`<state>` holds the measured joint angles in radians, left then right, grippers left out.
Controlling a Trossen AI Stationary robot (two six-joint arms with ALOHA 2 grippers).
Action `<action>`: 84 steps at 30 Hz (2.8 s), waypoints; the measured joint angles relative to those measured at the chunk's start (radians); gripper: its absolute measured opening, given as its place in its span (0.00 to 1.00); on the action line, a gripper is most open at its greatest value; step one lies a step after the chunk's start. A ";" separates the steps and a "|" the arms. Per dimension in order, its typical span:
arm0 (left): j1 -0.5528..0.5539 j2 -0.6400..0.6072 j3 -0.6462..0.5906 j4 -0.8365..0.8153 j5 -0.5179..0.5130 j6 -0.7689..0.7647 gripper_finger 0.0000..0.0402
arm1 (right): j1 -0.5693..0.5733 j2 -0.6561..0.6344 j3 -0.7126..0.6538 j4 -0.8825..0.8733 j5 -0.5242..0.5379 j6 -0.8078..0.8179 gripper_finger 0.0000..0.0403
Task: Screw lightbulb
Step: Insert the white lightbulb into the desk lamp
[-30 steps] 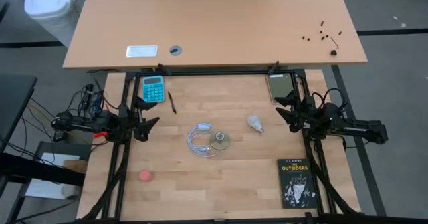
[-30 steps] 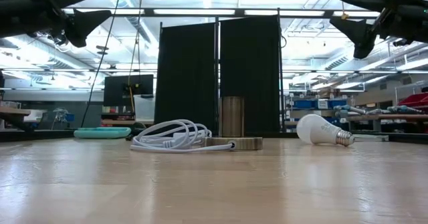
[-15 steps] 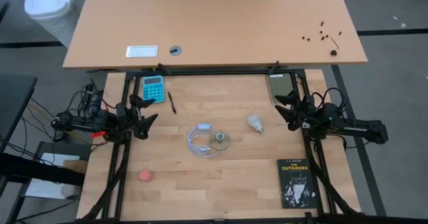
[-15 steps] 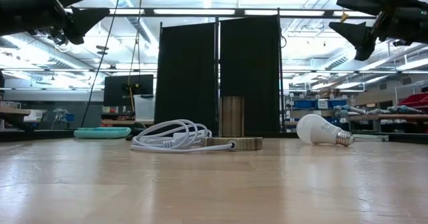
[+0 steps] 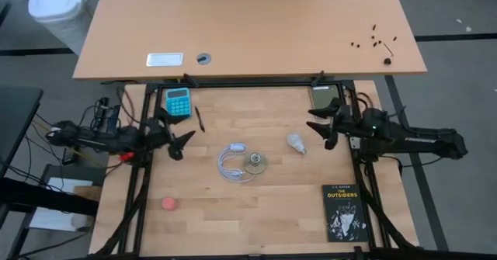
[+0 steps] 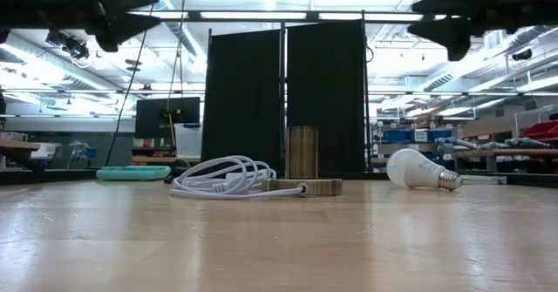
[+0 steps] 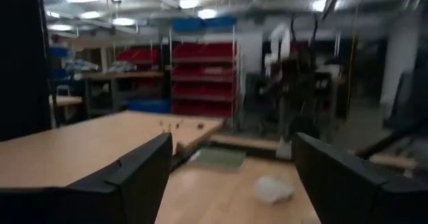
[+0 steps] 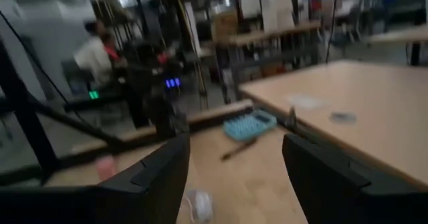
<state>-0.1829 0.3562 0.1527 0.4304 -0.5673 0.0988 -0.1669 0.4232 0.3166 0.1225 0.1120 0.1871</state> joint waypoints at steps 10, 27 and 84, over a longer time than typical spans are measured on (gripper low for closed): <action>0.000 0.351 0.002 0.198 -0.030 -0.034 0.77 | 0.000 0.223 0.157 -0.130 0.000 -0.004 0.62; 0.000 0.861 0.122 0.321 0.030 -0.215 0.76 | 0.003 0.413 0.467 -0.709 -0.035 0.057 0.61; 0.052 1.637 0.611 0.388 0.181 -0.261 0.64 | 0.098 0.822 0.419 -0.803 0.000 0.240 0.71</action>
<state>-0.1307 1.9932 0.7639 0.8187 -0.3865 -0.1619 -0.0684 1.2457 0.7360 -0.6807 0.1115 0.4275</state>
